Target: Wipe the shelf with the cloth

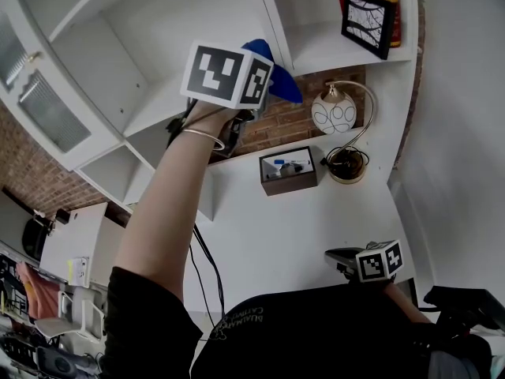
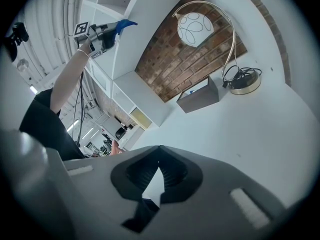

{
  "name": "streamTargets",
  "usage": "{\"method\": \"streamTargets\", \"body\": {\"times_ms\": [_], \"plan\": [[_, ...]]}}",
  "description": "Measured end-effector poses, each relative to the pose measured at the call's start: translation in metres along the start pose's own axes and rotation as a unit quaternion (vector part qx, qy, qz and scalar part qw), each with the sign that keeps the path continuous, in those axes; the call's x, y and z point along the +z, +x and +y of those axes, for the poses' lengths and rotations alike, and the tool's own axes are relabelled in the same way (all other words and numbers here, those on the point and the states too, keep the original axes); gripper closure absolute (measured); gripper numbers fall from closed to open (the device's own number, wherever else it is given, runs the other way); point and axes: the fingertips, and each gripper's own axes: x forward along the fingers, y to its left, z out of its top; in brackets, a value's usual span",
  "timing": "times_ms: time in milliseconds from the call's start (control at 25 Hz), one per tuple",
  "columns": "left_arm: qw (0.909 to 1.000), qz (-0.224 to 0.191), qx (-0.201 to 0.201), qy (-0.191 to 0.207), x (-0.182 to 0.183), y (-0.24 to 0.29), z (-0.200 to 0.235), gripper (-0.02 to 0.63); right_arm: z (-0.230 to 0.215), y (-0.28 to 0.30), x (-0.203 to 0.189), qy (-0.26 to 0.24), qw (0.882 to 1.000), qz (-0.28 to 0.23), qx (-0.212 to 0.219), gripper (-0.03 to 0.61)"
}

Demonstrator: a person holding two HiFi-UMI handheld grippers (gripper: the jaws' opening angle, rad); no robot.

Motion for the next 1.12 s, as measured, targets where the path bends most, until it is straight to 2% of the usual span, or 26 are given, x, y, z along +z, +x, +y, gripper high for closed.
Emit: {"method": "streamTargets", "body": {"times_ms": [160,360,520,680,800,880,1000,1040,1120], "plan": [[0.9997,-0.007,-0.021,-0.013,0.0,-0.005,-0.008,0.583,0.003,0.001,-0.008,0.004,1.0,0.004,-0.002,0.571],[0.9954,-0.01,-0.092,-0.025,-0.008,-0.014,-0.034,0.58,0.008,0.006,-0.011,-0.001,1.0,0.006,-0.004,0.571],[0.9838,-0.029,-0.176,-0.015,-0.015,-0.028,-0.079,0.58,0.014,0.013,-0.011,-0.011,1.0,0.016,-0.005,0.571],[0.9706,-0.01,-0.24,0.009,-0.038,-0.039,-0.122,0.578,0.025,0.027,-0.007,-0.023,0.999,0.026,0.003,0.571],[0.9613,-0.009,-0.275,-0.009,-0.061,-0.048,-0.134,0.578,0.03,0.036,-0.008,-0.03,0.999,0.038,0.006,0.571],[0.9624,0.001,-0.271,-0.022,-0.08,-0.052,-0.123,0.578,0.032,0.041,-0.011,-0.033,0.998,0.047,0.008,0.571],[0.9757,0.026,-0.216,-0.029,-0.106,-0.057,-0.078,0.578,0.035,0.045,-0.01,-0.03,0.998,0.051,0.007,0.571],[0.9797,0.023,-0.196,-0.037,-0.109,-0.062,-0.059,0.578,0.036,0.046,-0.009,-0.029,0.998,0.05,0.007,0.571],[0.986,-0.008,-0.156,-0.06,-0.1,-0.08,-0.02,0.578,0.035,0.048,-0.009,-0.026,0.998,0.051,0.007,0.571]]}}
